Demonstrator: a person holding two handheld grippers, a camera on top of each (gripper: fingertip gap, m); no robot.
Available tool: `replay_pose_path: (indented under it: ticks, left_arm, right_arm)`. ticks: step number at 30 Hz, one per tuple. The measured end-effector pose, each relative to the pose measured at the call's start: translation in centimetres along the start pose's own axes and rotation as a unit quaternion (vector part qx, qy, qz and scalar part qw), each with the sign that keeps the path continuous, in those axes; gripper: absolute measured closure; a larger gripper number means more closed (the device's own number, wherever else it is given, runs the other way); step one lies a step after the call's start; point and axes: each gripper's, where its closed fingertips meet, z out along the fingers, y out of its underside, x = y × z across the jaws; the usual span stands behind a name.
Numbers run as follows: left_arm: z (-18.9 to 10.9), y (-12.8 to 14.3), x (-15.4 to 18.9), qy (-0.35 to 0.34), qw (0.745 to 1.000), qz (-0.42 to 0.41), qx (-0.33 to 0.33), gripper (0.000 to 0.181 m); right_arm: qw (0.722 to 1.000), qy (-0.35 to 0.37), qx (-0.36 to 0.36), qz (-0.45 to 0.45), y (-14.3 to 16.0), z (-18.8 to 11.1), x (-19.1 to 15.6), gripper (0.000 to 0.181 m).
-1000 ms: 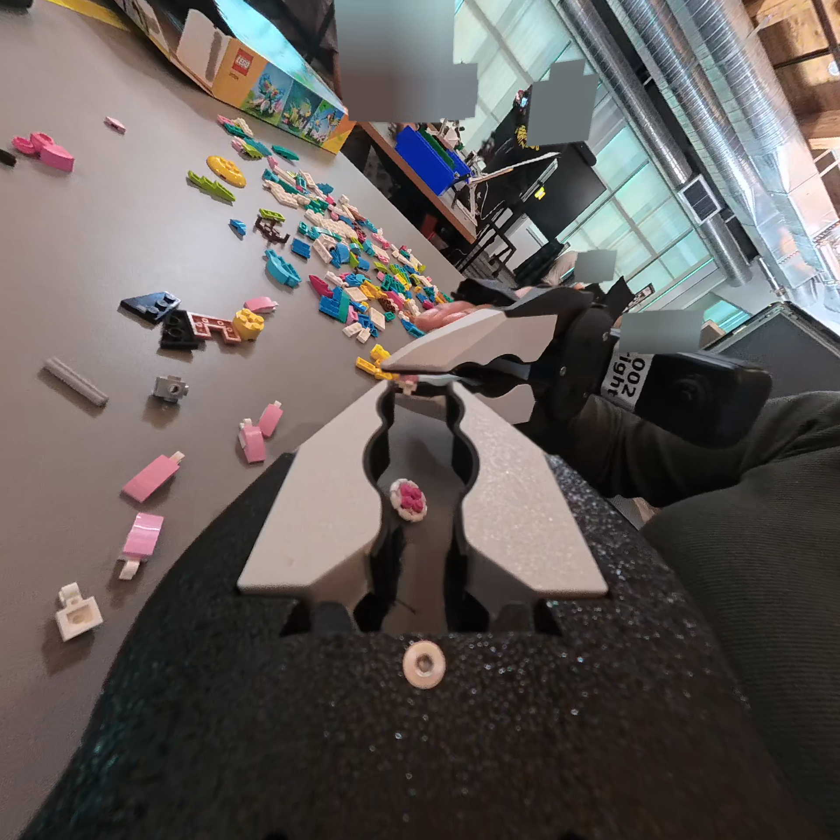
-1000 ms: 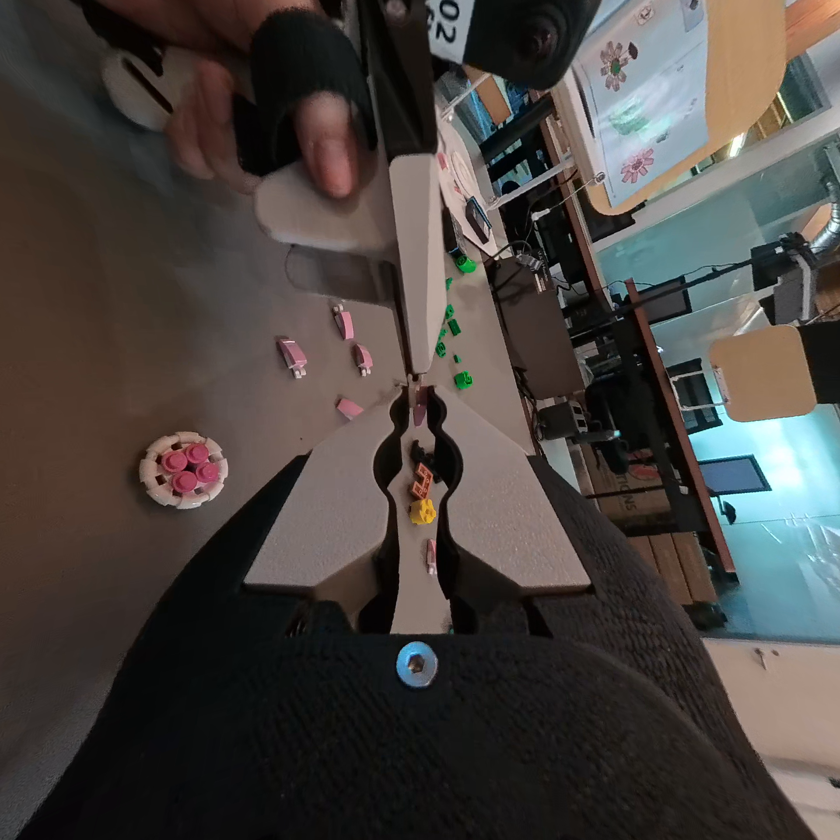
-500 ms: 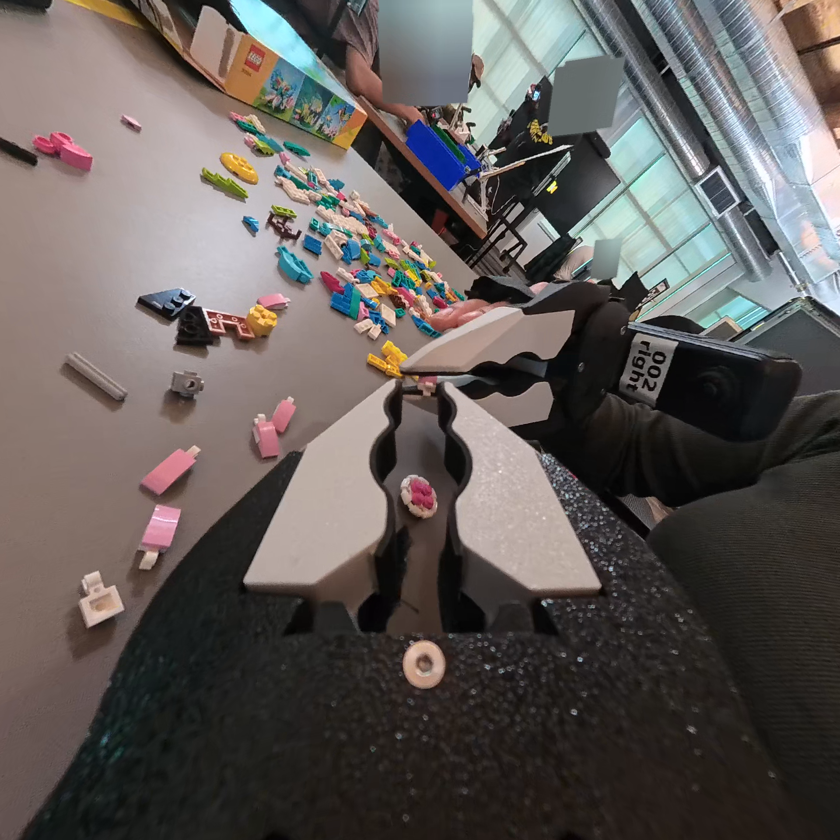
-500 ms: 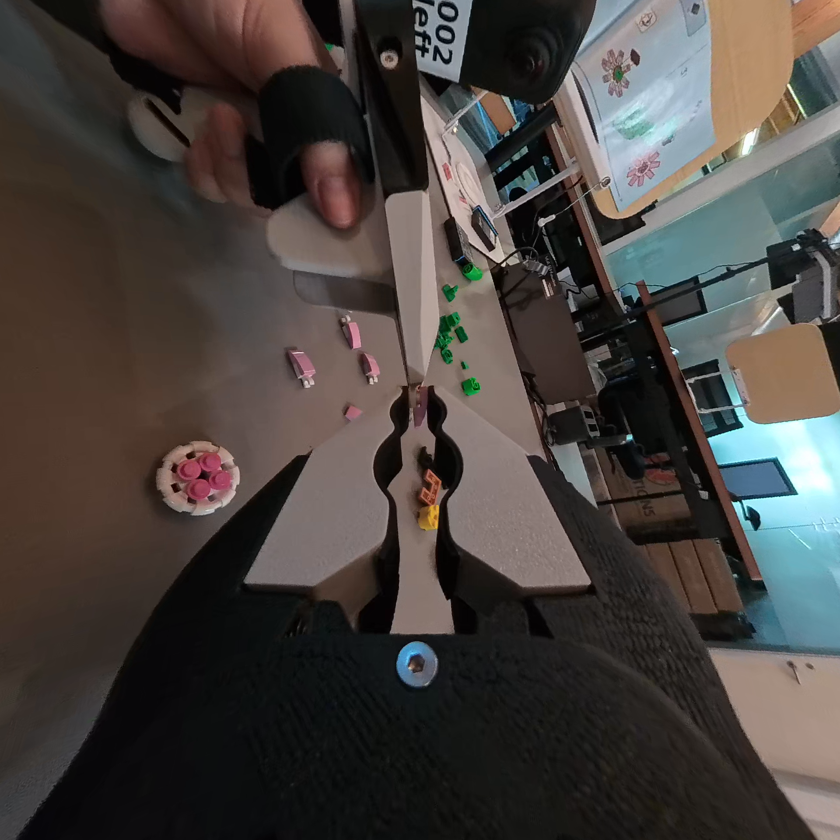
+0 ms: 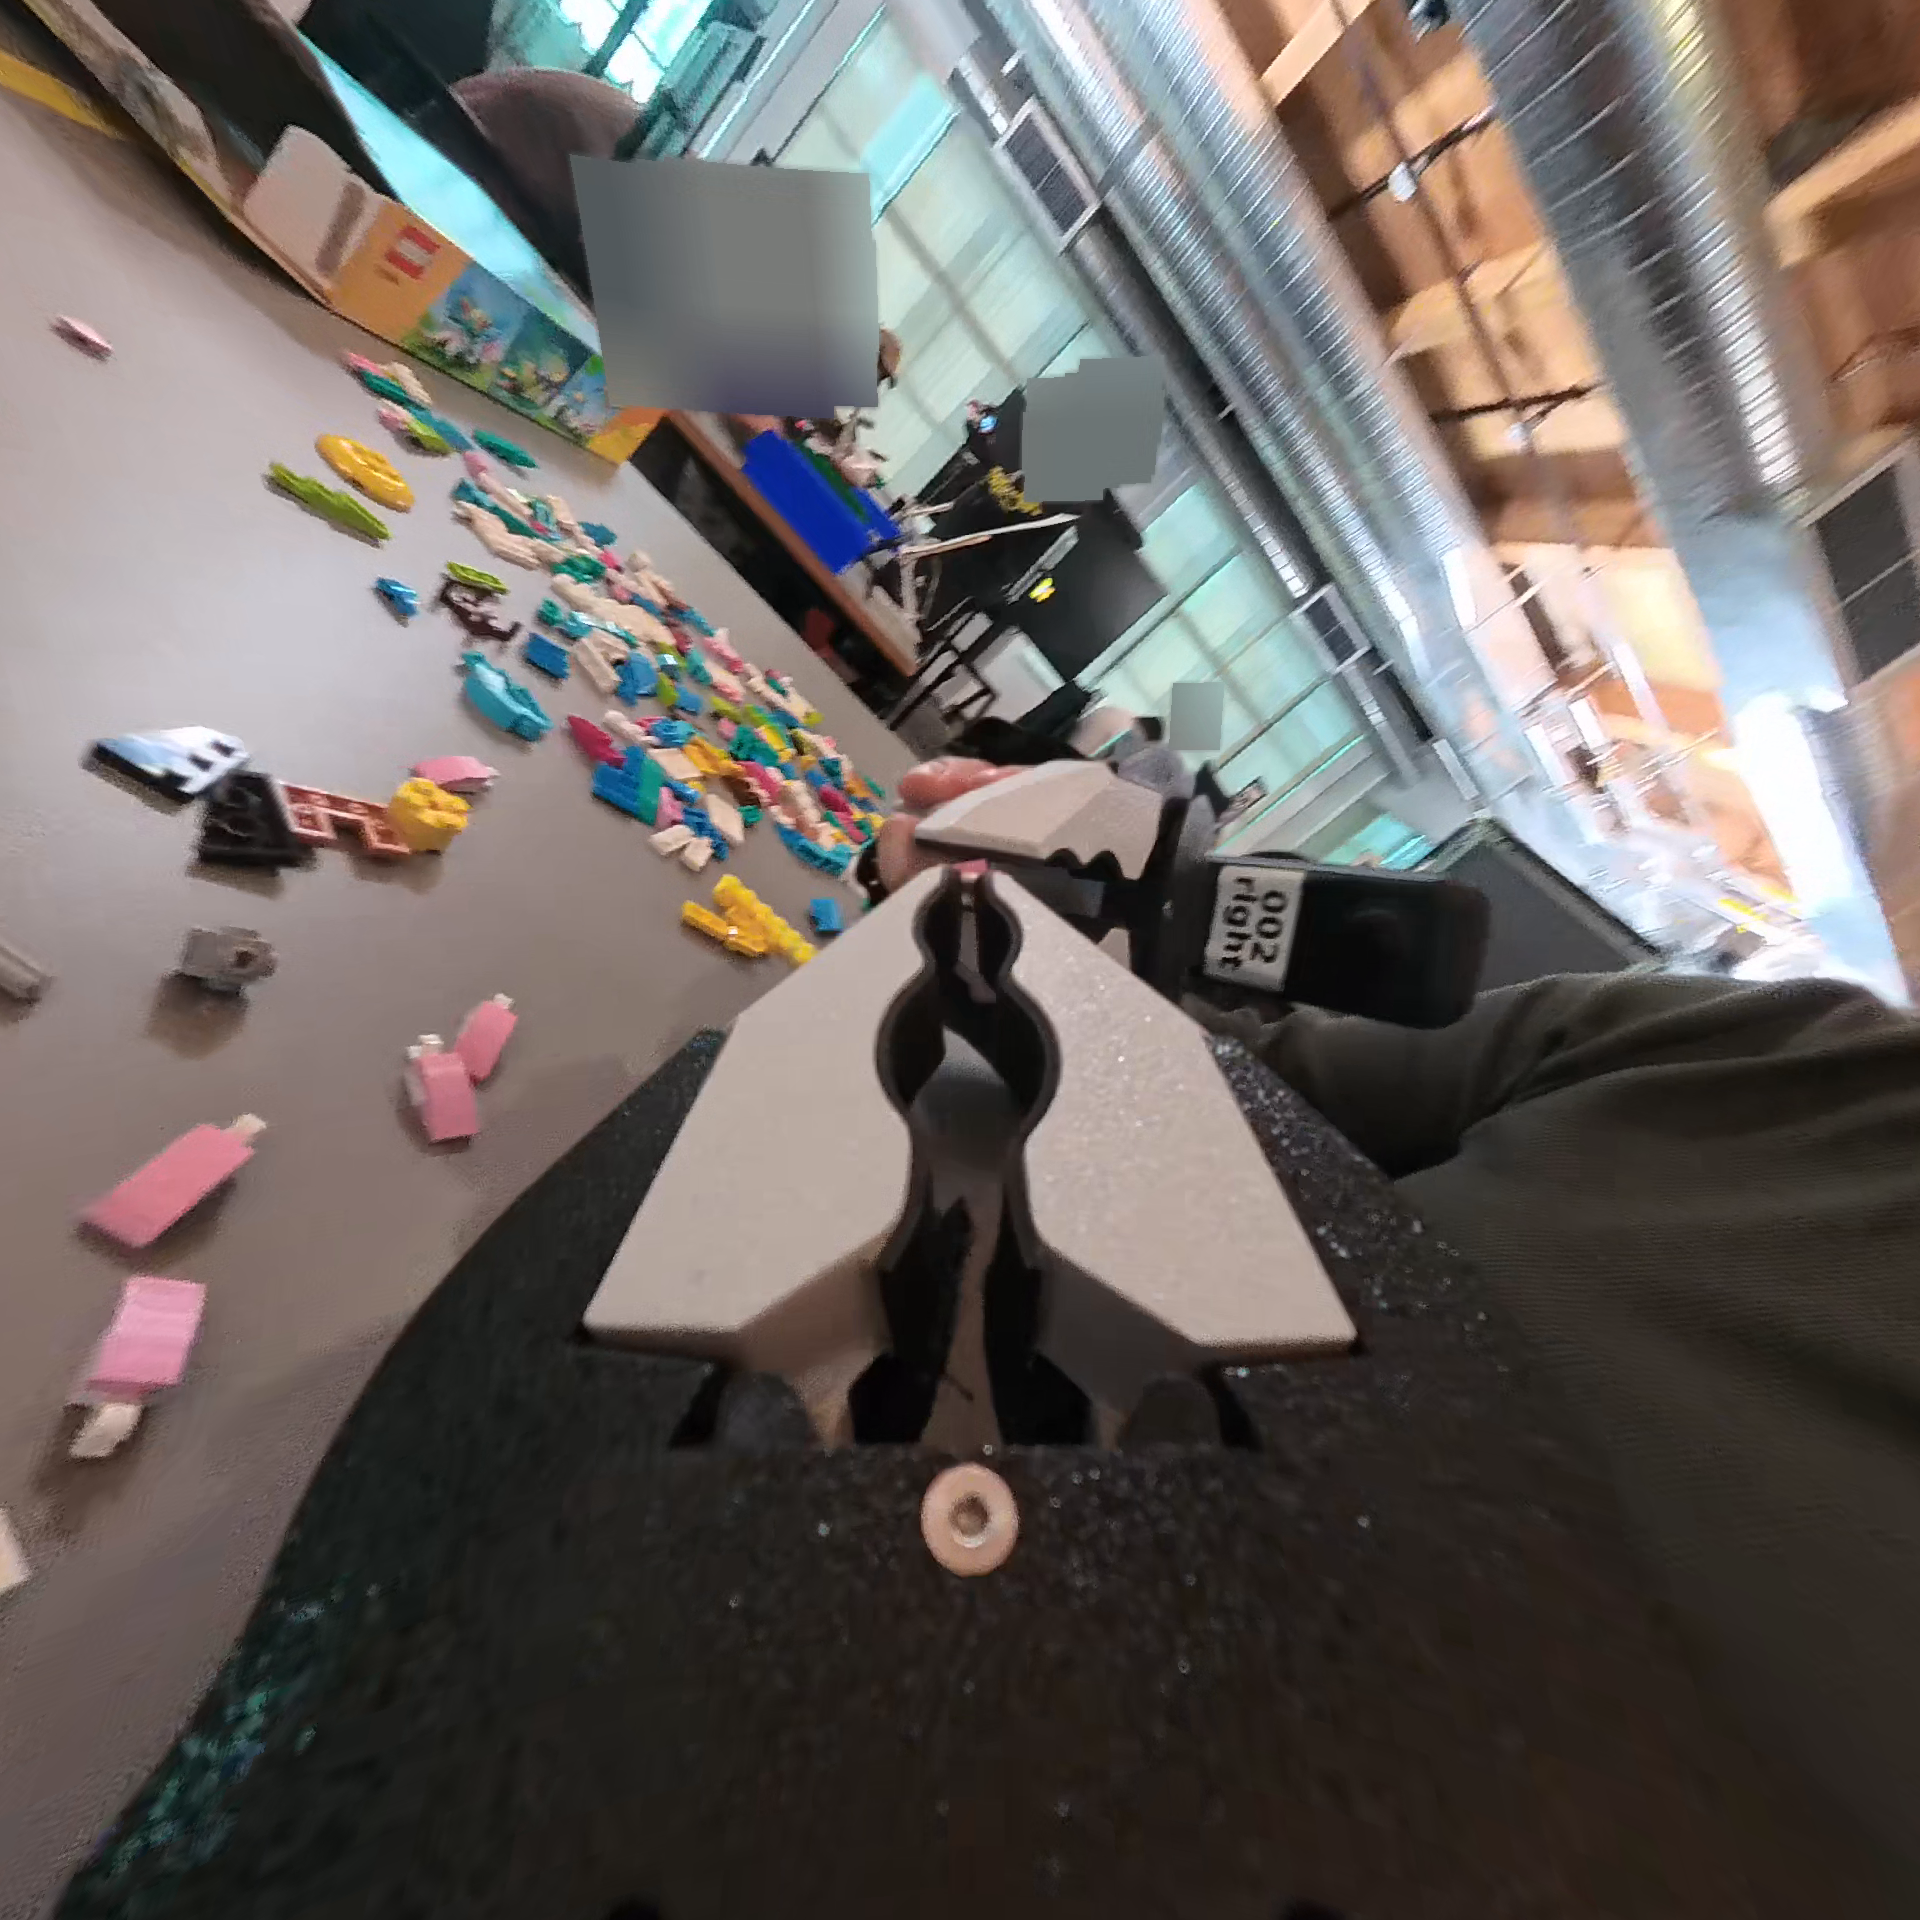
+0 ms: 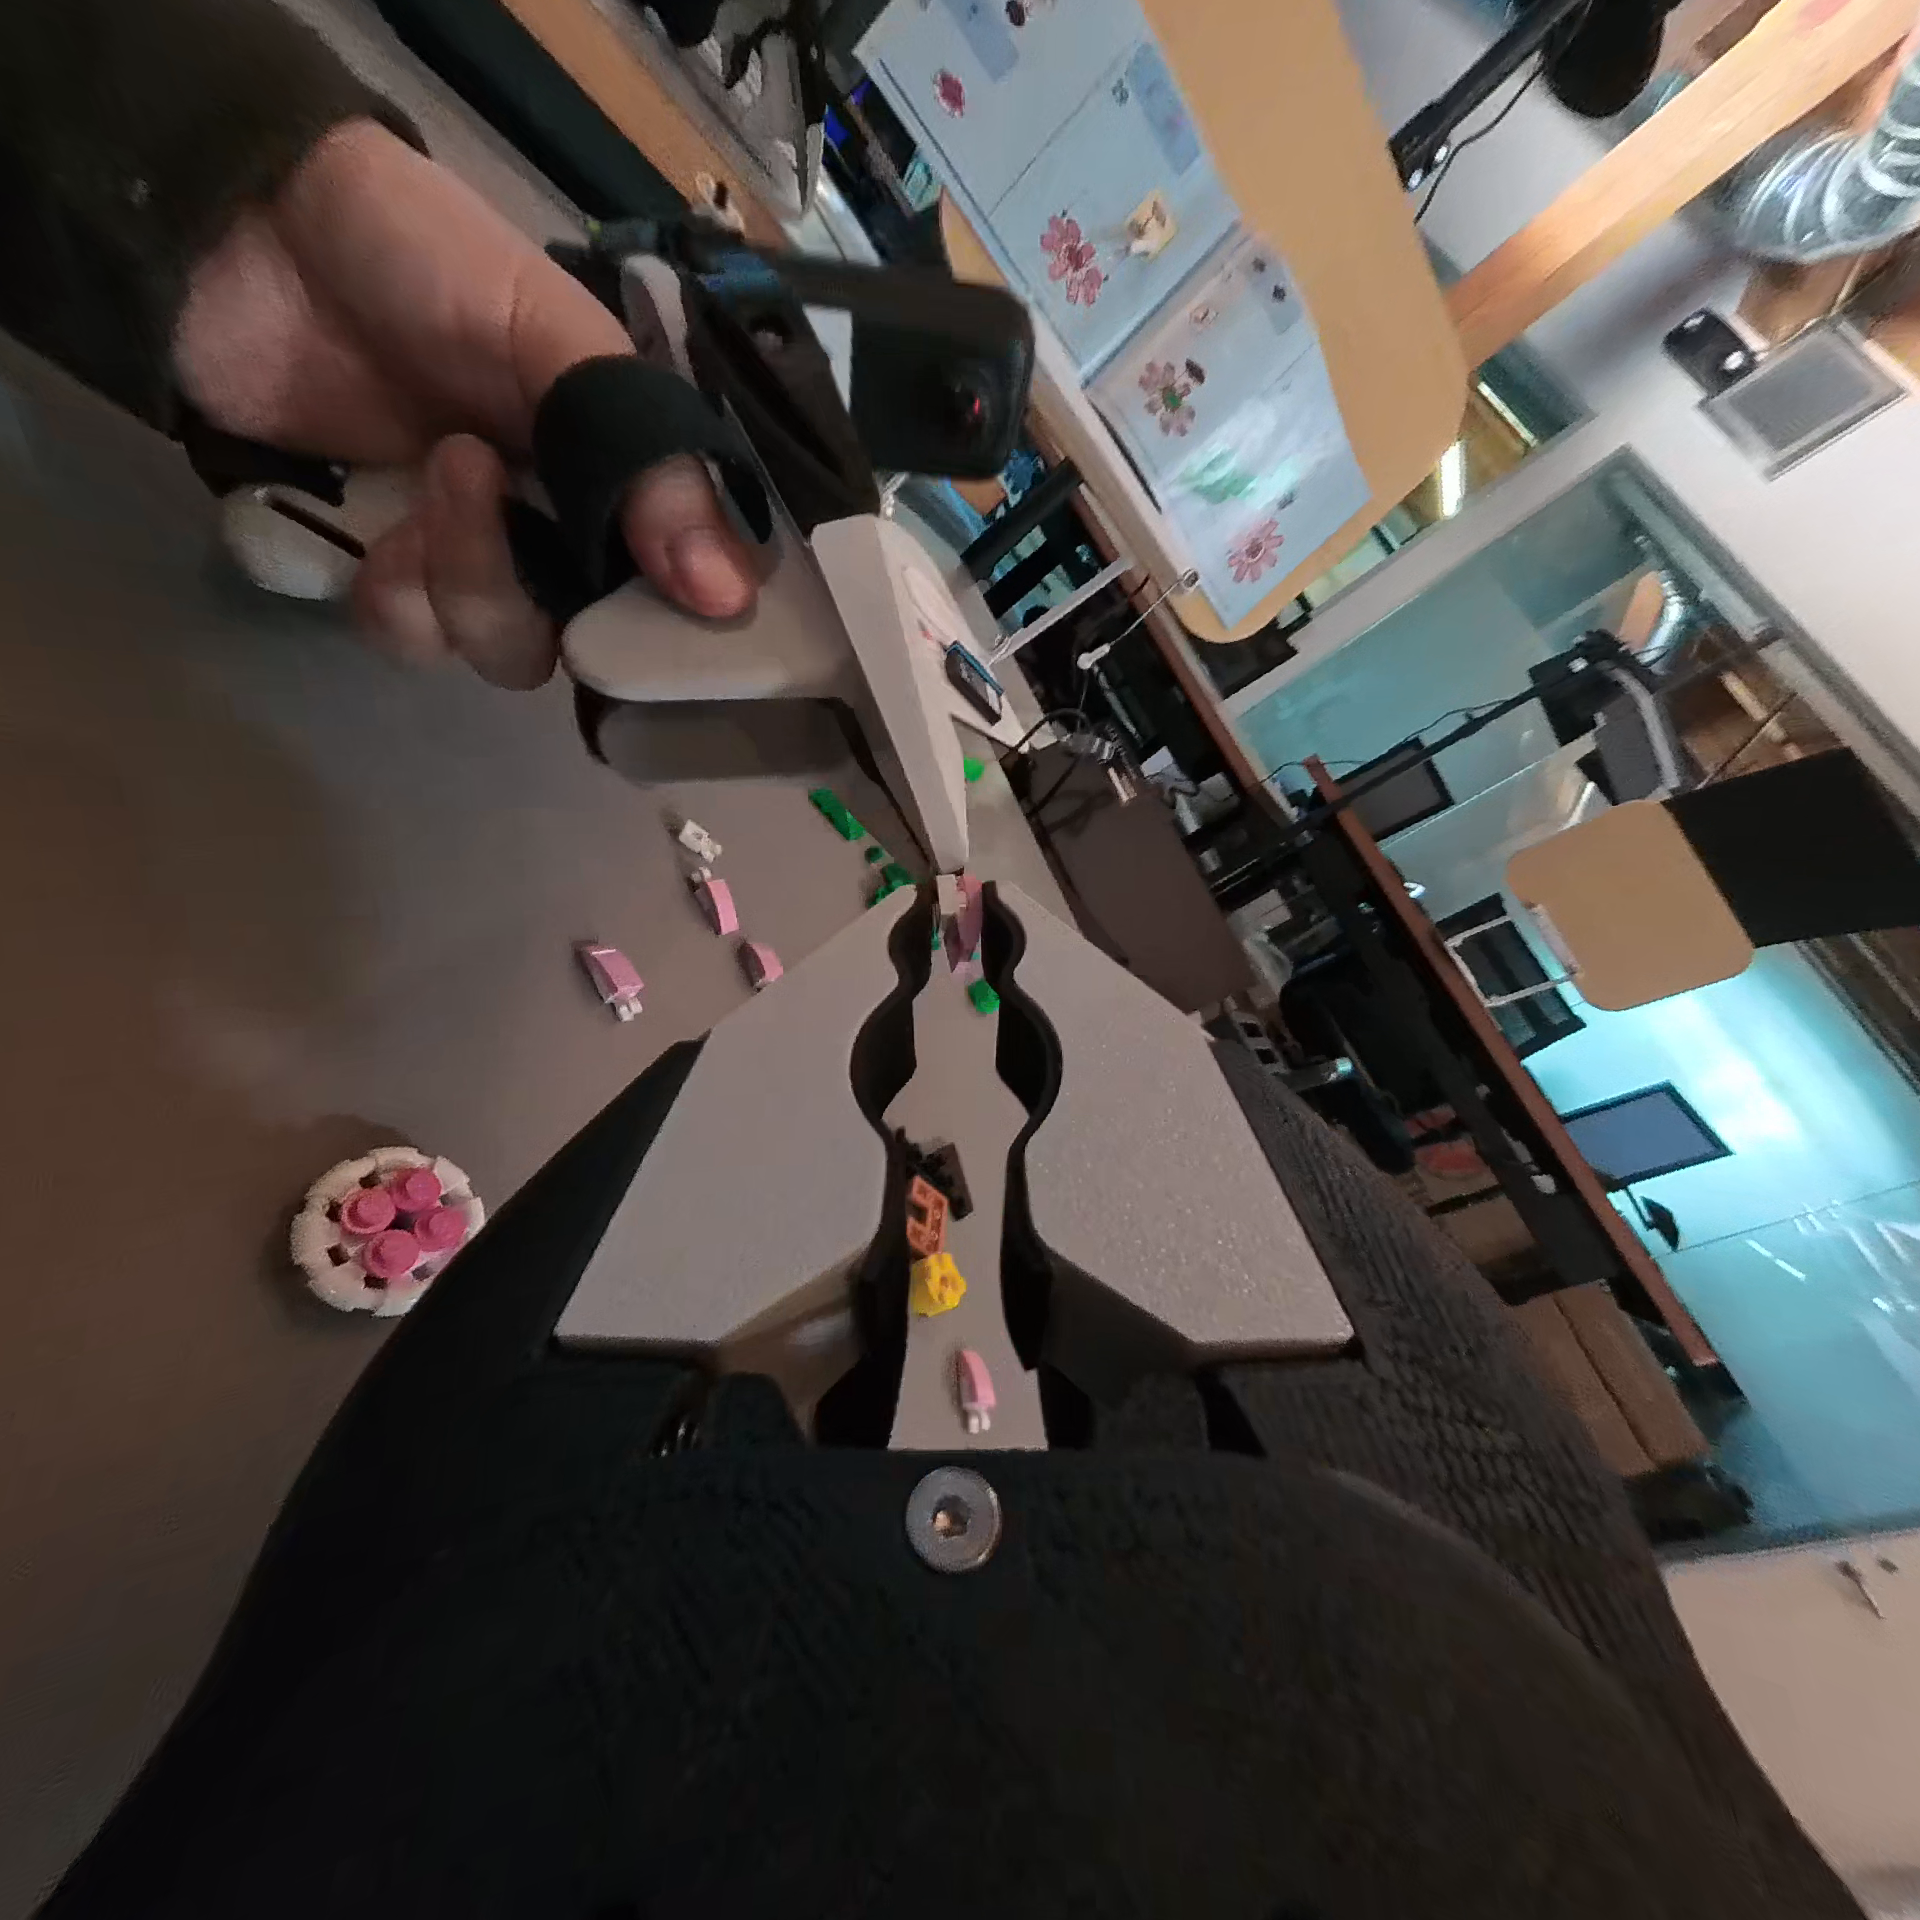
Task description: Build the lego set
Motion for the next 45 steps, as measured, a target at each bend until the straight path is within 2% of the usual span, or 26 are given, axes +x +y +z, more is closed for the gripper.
replay_pose_path:
  ticks: [1, 5, 9, 15, 17, 20, 22, 24, 26, 27, 30, 33, 35, 36, 37, 40, 45]
  left_arm:
    - [0.0, -0.1, 0.3, 0.014, 1.000, -0.013, 0.004, 0.181]
    - [0.0, -0.4, 1.5, 0.071, 0.996, -0.045, 0.019, 0.181]
    - [0.1, -0.7, 2.3, 0.100, 0.992, -0.064, 0.033, 0.181]
    - [0.1, -0.9, 2.6, 0.133, 0.983, -0.113, 0.051, 0.181]
    - [0.1, -0.8, 2.4, 0.125, 0.985, -0.109, 0.045, 0.181]
    - [0.0, -0.7, 1.9, 0.078, 0.996, -0.041, 0.031, 0.181]
    - [-0.1, -0.4, 1.3, 0.013, 0.997, 0.073, 0.004, 0.180]
    - [-0.2, -0.2, 1.0, -0.040, 0.985, 0.169, -0.023, 0.169]
    - [-0.4, 0.2, 0.4, -0.091, 0.952, 0.285, -0.057, 0.155]
    - [-0.6, 0.4, 0.1, -0.117, 0.922, 0.363, -0.072, 0.153]
    - [-0.8, 1.0, 0.5, -0.157, 0.802, 0.570, -0.089, 0.149]
    - [-0.6, 1.9, 1.3, -0.166, 0.673, 0.715, -0.091, 0.155]
    - [-0.5, 2.0, 2.3, -0.169, 0.590, 0.787, -0.067, 0.171]
    - [-0.4, 2.1, 2.3, -0.173, 0.565, 0.804, -0.065, 0.181]
    - [-0.3, 2.5, 2.2, -0.169, 0.555, 0.811, -0.075, 0.181]
    - [-0.1, 3.0, 2.6, -0.154, 0.555, 0.814, -0.076, 0.181]
    - [0.0, 2.8, 2.7, -0.167, 0.527, 0.830, -0.069, 0.181]
  right_arm:
    - [1.000, 0.003, 0.009, 0.001, -0.2, -0.1, 0.1, 0.173]
    - [0.999, 0.010, 0.050, 0.020, -1.3, -0.7, 0.6, 0.175]
    - [0.997, 0.040, 0.060, 0.005, -1.8, -1.0, 1.0, 0.176]
    - [0.983, 0.110, 0.015, -0.148, -1.8, -1.1, 1.4, 0.177]
    - [0.987, 0.099, 0.015, -0.129, -1.6, -1.1, 1.2, 0.177]
    - [1.000, 0.021, 0.021, -0.007, -1.1, -0.6, 0.6, 0.176]
    - [0.998, -0.026, 0.024, 0.060, -0.7, -0.5, 0.3, 0.176]
    - [0.995, -0.035, 0.027, 0.088, -0.5, -0.6, 0.4, 0.177]
    - [0.990, -0.072, 0.026, 0.118, -0.4, -0.7, -0.3, 0.176]
    - [0.985, -0.093, 0.027, 0.144, -0.5, -0.7, -0.6, 0.176]
    - [0.954, -0.173, 0.029, 0.244, -0.5, -1.0, -1.7, 0.177]
    - [0.918, -0.239, 0.032, 0.315, -0.5, -1.8, -2.5, 0.177]
    - [0.891, -0.284, 0.042, 0.353, -1.1, -2.5, -3.0, 0.177]
    - [0.878, -0.302, 0.049, 0.369, -1.4, -2.8, -3.2, 0.177]
    - [0.867, -0.314, 0.055, 0.384, -1.6, -3.0, -3.2, 0.177]
    - [0.849, -0.333, 0.064, 0.406, -1.9, -3.4, -3.3, 0.177]
    - [0.848, -0.348, 0.045, 0.398, -1.5, -3.7, -3.7, 0.176]
